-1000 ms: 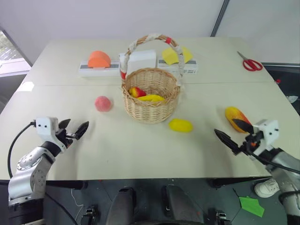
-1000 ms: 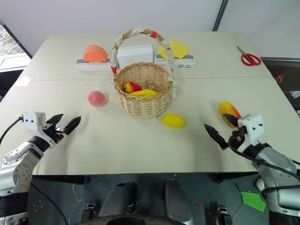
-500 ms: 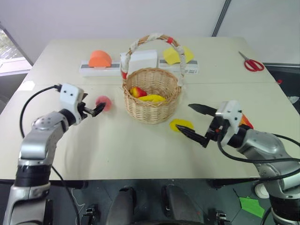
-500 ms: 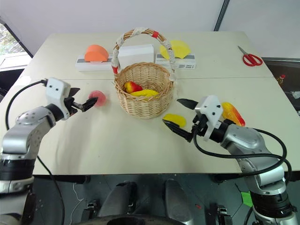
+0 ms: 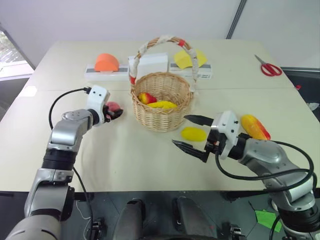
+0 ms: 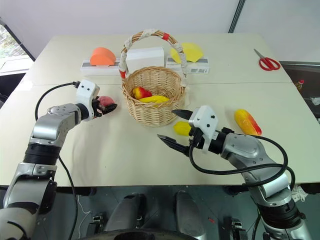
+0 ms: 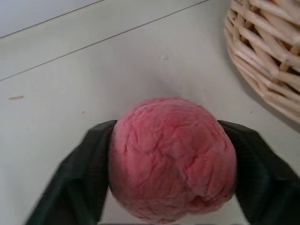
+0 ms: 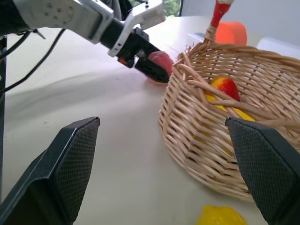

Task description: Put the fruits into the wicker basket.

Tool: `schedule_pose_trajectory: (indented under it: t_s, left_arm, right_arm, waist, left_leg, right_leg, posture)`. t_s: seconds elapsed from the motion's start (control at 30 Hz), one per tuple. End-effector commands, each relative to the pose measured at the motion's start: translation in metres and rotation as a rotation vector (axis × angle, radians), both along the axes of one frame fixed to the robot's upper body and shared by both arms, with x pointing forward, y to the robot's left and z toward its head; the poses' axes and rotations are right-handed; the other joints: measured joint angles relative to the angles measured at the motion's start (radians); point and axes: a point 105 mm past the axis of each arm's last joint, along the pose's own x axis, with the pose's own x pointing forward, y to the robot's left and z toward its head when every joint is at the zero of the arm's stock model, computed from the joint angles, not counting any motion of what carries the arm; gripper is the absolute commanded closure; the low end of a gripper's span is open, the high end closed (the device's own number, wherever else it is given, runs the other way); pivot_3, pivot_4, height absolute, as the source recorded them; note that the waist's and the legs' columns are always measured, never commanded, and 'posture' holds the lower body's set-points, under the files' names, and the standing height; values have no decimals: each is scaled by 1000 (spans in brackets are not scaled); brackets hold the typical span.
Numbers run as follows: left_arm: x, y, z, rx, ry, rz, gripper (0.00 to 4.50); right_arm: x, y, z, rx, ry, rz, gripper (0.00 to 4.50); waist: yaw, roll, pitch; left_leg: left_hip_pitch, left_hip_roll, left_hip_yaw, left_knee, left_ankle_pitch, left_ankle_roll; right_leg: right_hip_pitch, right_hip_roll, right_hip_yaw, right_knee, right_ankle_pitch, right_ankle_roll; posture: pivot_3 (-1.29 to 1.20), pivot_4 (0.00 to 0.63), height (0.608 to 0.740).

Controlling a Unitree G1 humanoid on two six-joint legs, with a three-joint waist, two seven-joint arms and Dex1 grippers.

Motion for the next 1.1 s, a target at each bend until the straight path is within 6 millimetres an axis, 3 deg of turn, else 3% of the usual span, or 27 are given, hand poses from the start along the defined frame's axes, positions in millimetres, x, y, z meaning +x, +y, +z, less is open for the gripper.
schedule_pose_trajectory:
  t_s: [0.03,0.13,0.2,0.3,0.37,0.43,0.53,0.73,0.87,0.9,1.1]
  left_arm:
    - [3,5,14,44,-43,0,2218]
    - [-3,13,30,30,-96,-11,2218]
    - [-13,9,61,-87,-200,-84,2218]
    - [-50,-17,109,-234,-343,-329,2218]
    - [-66,-39,123,-254,-361,-447,2218]
    - [-70,-64,126,-199,-364,-524,2218]
    - [-59,-99,122,-86,-363,-553,2218]
    - [-32,-139,112,-48,-321,-529,2218]
    - [-25,-142,108,-36,-309,-516,272]
    - [-25,-142,110,-36,-322,-515,24]
    - [-47,-133,126,-134,-400,-631,24]
  right_arm:
    - [-2,4,12,14,-72,11,0]
    - [1,2,13,10,-85,-1,0]
    - [3,0,15,6,-95,-11,0]
    - [8,-5,17,-1,-104,-27,0]
    - [11,-8,18,-7,-106,-33,0]
    - [14,-9,19,-11,-107,-36,0]
    - [19,-11,19,-18,-106,-40,0]
    - [28,-18,10,-83,-92,-86,0]
    - [34,-28,1,-174,-83,-139,0]
    - [35,-32,-2,-202,-80,-154,0]
    - [40,-43,-24,-400,-64,-163,0]
  waist:
    - [0,0,0]
    - [-1,0,0]
    - [-2,0,0]
    - [2,0,0]
    - [4,-1,0]
    - [8,0,0]
    - [9,-1,0]
    - [-4,-1,0]
    - [-7,-1,0]
    - [-5,-1,1]
    - [0,-1,1]
  left_leg:
    - [0,0,0,0,0,0]
    - [0,0,0,0,0,0]
    - [0,1,0,0,0,0]
    - [-1,2,0,0,0,0]
    - [-1,2,0,0,0,-1]
    - [-1,1,-1,0,0,0]
    - [0,0,-1,1,0,0]
    - [0,-1,0,1,0,0]
    - [0,-1,0,0,0,0]
    - [0,-1,0,0,0,0]
    - [-1,-1,0,1,0,0]
  right_leg:
    - [0,0,0,0,0,0]
    - [0,0,0,0,0,0]
    - [-1,0,0,1,0,0]
    - [-1,-1,0,1,0,0]
    - [-1,-2,0,0,0,0]
    - [0,-2,0,0,0,0]
    - [2,-2,0,0,0,0]
    - [0,1,0,0,0,0]
    - [-1,2,1,1,0,0]
    - [-1,2,1,2,0,0]
    - [-1,1,1,1,0,0]
  posture:
    - [0,150,740]
    - [0,150,740]
    - [0,150,740]
    - [0,150,740]
    - [0,150,740]
    - [0,150,740]
    - [0,150,740]
    - [0,150,740]
    - [0,150,740]
    - [0,150,740]
    - [0,150,740]
